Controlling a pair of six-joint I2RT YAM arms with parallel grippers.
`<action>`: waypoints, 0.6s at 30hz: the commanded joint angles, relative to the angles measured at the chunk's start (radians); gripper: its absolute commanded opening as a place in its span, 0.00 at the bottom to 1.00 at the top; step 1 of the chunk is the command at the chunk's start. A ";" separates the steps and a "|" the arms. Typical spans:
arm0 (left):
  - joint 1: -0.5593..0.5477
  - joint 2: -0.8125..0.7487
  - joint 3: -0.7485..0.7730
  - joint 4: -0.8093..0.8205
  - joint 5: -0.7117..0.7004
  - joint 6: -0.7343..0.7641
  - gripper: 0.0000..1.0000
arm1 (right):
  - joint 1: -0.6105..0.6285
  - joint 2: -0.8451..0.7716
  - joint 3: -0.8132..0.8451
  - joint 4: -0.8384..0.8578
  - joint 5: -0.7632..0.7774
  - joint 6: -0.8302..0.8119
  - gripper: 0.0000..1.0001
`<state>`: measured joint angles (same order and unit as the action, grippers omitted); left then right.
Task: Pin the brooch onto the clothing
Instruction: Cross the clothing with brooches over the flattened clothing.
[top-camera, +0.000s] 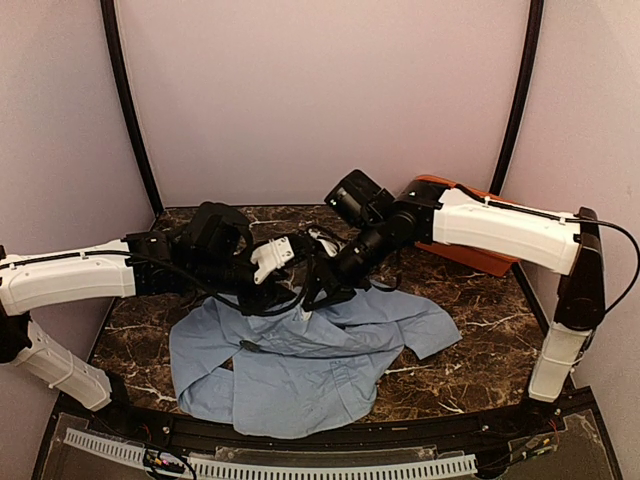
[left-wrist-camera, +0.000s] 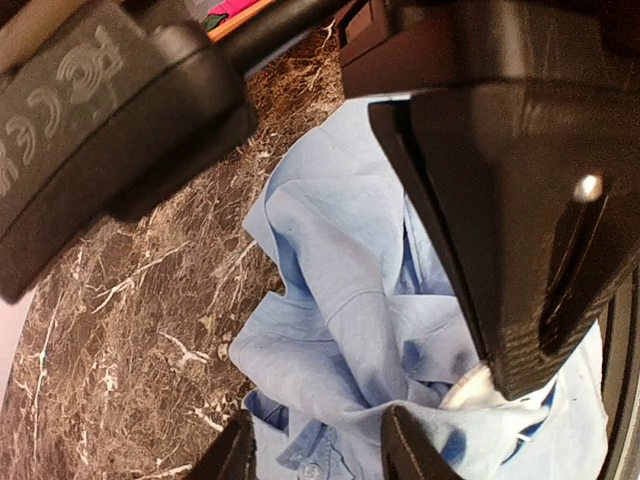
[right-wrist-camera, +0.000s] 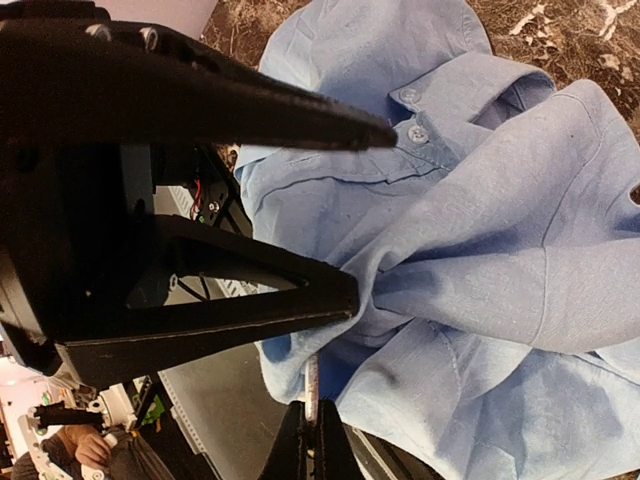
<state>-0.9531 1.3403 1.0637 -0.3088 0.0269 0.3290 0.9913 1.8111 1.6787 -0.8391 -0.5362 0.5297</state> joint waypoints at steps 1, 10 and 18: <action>0.003 -0.046 -0.012 -0.004 -0.052 -0.021 0.47 | -0.026 -0.064 -0.052 0.098 -0.062 0.069 0.00; 0.002 -0.103 -0.011 0.010 -0.117 -0.041 0.54 | -0.045 -0.086 -0.165 0.213 -0.177 0.176 0.00; -0.001 -0.114 0.043 -0.067 0.068 -0.084 0.54 | -0.056 -0.100 -0.173 0.262 -0.214 0.242 0.00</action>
<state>-0.9527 1.2484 1.0691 -0.3176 -0.0189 0.2810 0.9466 1.7535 1.5143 -0.6544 -0.7006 0.7219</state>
